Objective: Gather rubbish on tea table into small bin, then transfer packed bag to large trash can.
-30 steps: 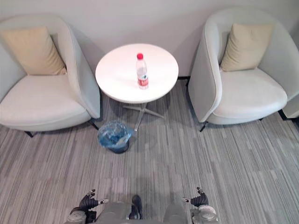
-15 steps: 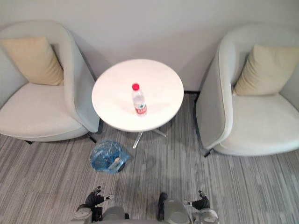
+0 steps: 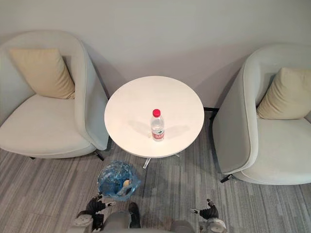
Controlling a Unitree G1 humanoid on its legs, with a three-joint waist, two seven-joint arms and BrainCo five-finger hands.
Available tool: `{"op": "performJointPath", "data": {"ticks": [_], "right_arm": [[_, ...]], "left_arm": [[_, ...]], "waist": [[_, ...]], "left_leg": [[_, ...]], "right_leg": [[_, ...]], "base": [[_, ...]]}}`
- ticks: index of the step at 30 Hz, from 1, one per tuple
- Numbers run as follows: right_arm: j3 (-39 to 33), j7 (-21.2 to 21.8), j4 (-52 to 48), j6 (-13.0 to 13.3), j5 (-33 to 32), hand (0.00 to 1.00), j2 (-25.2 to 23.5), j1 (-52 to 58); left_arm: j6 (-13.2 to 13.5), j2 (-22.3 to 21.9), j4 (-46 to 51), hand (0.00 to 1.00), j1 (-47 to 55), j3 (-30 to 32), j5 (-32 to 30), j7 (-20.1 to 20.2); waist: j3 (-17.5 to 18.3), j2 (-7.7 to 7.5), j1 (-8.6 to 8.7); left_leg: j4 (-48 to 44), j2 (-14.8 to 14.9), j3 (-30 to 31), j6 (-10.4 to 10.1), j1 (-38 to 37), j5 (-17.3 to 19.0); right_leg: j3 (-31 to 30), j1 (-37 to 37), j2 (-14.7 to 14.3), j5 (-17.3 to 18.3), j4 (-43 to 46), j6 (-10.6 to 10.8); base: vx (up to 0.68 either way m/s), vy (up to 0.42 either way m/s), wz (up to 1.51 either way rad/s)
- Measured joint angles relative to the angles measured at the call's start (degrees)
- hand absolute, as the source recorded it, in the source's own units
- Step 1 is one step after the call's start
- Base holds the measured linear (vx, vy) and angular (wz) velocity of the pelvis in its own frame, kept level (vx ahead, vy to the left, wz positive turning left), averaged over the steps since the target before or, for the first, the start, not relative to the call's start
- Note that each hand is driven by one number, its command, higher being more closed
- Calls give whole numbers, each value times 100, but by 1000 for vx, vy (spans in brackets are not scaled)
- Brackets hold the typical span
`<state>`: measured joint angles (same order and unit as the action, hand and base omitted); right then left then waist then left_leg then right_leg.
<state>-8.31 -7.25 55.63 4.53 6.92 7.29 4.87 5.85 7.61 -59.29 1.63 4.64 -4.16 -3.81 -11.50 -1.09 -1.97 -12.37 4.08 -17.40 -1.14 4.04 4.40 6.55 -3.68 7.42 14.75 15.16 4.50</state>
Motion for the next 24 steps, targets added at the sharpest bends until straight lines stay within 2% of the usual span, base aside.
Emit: {"op": "performJointPath", "data": {"ticks": [1,3,5,6,8,9,10,14,15,19,24], "right_arm": [[0,1,45,-2,31,0,13,-50],[10,6,166,-14,42,0,48,-66],[34,20,170,-17,43,0,-2,-68],[42,90,183,-16,44,0,-63,51],[39,113,180,-10,41,0,-62,72],[38,112,178,-12,40,0,-66,98],[38,108,183,-8,39,0,-71,137],[0,105,162,27,38,0,36,22],[1,106,174,27,38,0,23,24],[-8,103,208,5,35,0,-9,186],[2,96,209,10,34,0,-2,185]], "left_arm": [[-10,0,-4,0,-1,-4,0,1],[-19,-11,-42,0,1,-71,0,2],[-29,-3,-161,0,-3,-72,0,2],[-32,-11,-178,0,-21,-78,0,-1],[-31,19,-188,0,6,-71,0,-4],[-25,83,-189,0,10,-58,-1,-1],[-16,161,-198,0,7,-40,-1,3],[14,-25,-204,0,86,9,1,-6],[15,-36,-204,0,92,8,2,-5],[24,-62,-203,0,80,5,0,0],[22,-54,-208,0,87,-5,0,0]], "waist": [[-3,-35,8],[-4,-49,65],[16,-4,148],[43,17,137],[27,27,133],[115,-211,138],[120,-299,125],[231,38,111],[240,65,110],[234,60,123],[259,44,116]], "left_leg": [[102,-143,9,38,-87,110],[257,-306,167,82,-184,162],[326,-336,327,154,-327,169],[329,-250,520,203,-462,217],[327,-201,671,171,-473,212],[225,-250,795,33,-460,200],[148,-313,855,-14,-440,247],[211,-18,1068,-145,-470,298],[217,4,1099,-150,-473,299],[272,83,1254,-171,-676,305],[409,51,1288,-234,-682,253]], "right_leg": [[-34,72,177,164,266,131],[-111,299,290,250,936,295],[-290,651,303,101,1888,461],[-550,909,171,293,2121,126],[-734,1086,28,344,1917,49],[-939,1187,-68,56,1141,4],[-980,1187,-28,-256,887,62],[-785,843,-293,-353,426,-81],[-768,807,-326,-375,365,-107],[-604,397,-396,-413,45,-151],[-527,275,-369,-575,-269,-142]], "base": [[36,59,-6],[83,41,7],[150,58,35],[160,16,44],[159,-47,64],[169,-96,71],[225,-105,71],[190,-104,12],[106,-60,4],[76,-53,14],[-6,23,8]]}}
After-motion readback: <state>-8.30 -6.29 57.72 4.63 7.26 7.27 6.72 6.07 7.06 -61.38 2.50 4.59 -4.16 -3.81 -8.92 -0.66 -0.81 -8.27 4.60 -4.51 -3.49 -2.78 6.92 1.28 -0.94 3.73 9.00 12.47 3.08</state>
